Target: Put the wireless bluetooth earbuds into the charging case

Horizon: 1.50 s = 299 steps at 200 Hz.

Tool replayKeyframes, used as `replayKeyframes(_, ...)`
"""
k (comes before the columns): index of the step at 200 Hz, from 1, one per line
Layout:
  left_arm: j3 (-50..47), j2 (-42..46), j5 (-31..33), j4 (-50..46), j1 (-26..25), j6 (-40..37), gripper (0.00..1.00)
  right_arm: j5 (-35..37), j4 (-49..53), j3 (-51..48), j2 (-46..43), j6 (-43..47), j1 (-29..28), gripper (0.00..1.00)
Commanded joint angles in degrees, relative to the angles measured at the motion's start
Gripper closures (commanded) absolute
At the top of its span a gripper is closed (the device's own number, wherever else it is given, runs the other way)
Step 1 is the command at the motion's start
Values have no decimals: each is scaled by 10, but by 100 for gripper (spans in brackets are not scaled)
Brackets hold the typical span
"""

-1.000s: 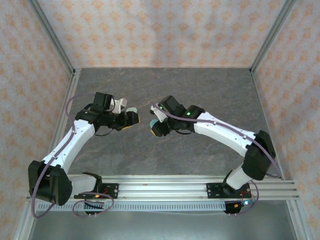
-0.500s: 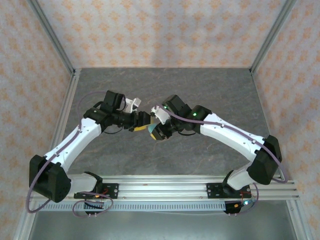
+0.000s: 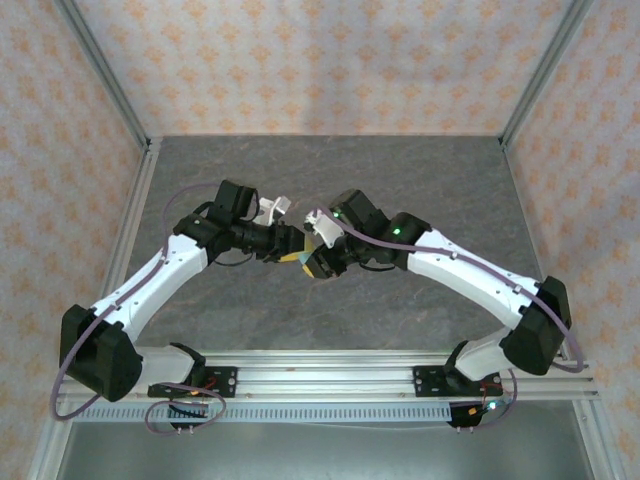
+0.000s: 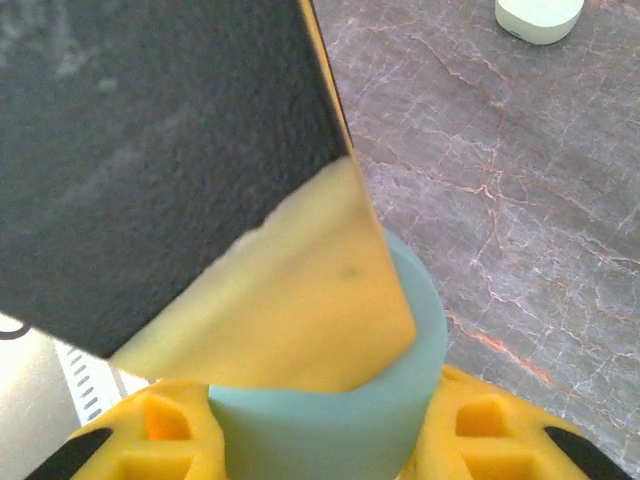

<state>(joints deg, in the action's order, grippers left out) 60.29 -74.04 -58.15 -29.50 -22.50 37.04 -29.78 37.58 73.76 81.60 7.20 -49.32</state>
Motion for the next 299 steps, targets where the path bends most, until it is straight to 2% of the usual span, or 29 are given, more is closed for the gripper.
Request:
replayKeyframes(1,13,3,10,20,-1,24,79,15,-35,-10,-32,-22,4,60)
replayKeyframes(28,-7,20,33,86,-1,86,87,7,-85,-36,-62,-80,21,48)
replayKeyframes(51,-17,33,62,118,-1,116,88,33,-100,-48,-91,-139,39,37)
replayKeyframes(75,-22,47,100,151,1,148,88,82,-90,-45,-118,-243,64,34)
replayKeyframes(96,-43,61,136,221,1,210,88,86,-112,-62,-135,-362,82,33)
replayKeyframes(121,-77,75,172,323,0,293,88,59,-188,-102,-163,-496,93,31)
replayKeyframes(152,-83,90,202,341,-3,320,88,26,-291,-134,-162,-610,93,30)
replayKeyframes(211,-110,108,235,386,-20,368,87,-12,-411,-145,-117,-697,93,30)
replayKeyframes(242,-110,108,238,397,-28,381,87,-27,-441,-143,-90,-724,93,31)
replayKeyframes(299,-114,127,258,391,-30,389,87,-33,-501,-159,-74,-772,93,40)
